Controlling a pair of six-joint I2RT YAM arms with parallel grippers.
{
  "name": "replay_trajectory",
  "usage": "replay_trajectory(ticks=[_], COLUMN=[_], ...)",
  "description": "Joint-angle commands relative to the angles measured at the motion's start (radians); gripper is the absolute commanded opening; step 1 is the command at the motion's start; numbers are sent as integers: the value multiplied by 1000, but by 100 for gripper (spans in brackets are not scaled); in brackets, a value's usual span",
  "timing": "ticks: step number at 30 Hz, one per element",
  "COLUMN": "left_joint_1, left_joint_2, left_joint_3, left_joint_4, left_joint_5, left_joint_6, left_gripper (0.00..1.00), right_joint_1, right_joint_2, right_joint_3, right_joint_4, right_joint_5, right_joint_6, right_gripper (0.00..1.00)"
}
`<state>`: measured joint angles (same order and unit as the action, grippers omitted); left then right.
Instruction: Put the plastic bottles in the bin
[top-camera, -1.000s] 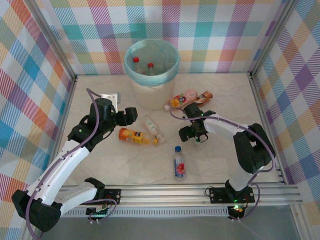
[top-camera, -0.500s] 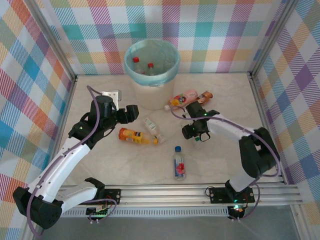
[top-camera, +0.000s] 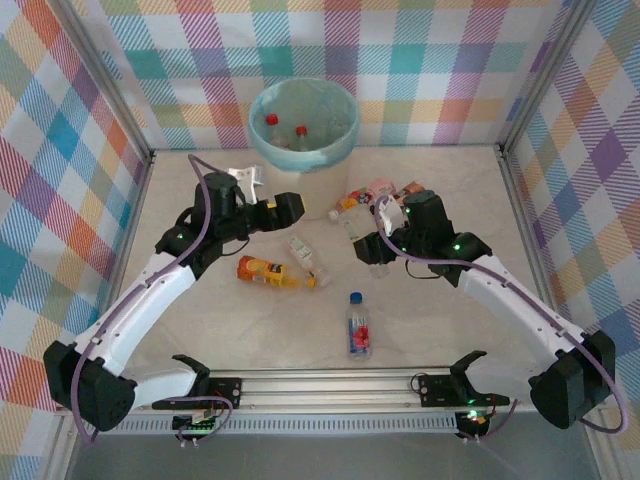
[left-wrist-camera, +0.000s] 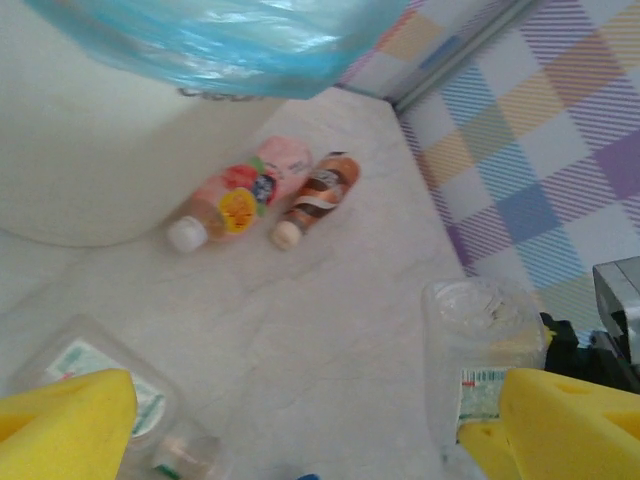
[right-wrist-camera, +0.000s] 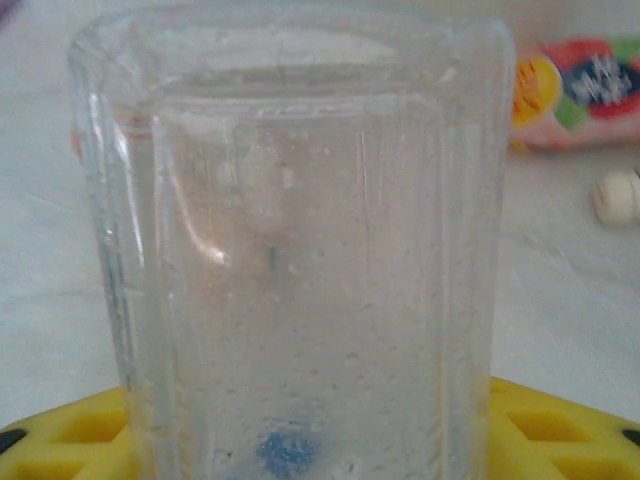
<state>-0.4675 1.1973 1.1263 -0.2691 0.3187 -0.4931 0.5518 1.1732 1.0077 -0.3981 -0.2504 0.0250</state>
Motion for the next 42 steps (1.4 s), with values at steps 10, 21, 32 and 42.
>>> replay_trajectory(ticks=[10,21,32,42], left_joint_1=[-142,-186,-187,-175], left_joint_2=[124,216,239,269], left_joint_3=[116,161,273,521], left_joint_4=[43,0,-112,-165], left_joint_5=[96,115,52,-148], left_joint_6=[-30,-17,15,84], left_gripper=[93,82,59,52], right_joint_1=[49,54,54,54], right_joint_2=[36,39,28,26], right_joint_3=[-18,-54,-40,112], right_joint_4=[193,233,245,154], right_joint_5=[-162,-159,-47,59], right_joint_6=[13,25,-7,-41], right_gripper=[58,61,65,100])
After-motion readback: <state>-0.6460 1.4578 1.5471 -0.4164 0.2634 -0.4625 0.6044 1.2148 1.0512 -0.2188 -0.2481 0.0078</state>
